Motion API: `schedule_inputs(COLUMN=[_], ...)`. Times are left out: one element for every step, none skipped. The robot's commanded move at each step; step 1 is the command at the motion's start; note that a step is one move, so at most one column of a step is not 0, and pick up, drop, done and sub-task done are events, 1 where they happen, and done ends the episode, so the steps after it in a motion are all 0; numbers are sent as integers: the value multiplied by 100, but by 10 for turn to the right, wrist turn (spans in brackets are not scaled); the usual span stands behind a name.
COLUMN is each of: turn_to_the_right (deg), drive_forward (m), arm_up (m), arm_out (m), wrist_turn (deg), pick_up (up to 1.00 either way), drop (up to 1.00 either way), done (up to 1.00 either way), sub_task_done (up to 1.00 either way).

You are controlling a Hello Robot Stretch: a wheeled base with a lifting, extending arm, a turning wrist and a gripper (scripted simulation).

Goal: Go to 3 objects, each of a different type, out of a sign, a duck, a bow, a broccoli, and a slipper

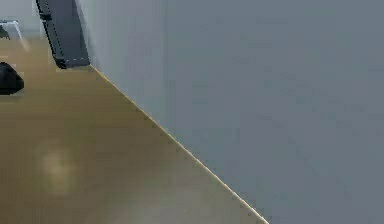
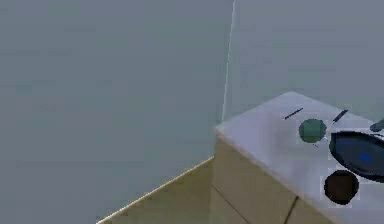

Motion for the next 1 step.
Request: schedule_inputs(turn_to_the_right=[-300], drive_forward=[0], arm_up=[0], arm_out=[0], wrist_turn=[0], pick_up=[0], drop=[0], done=[0], sub_task_done=[0])
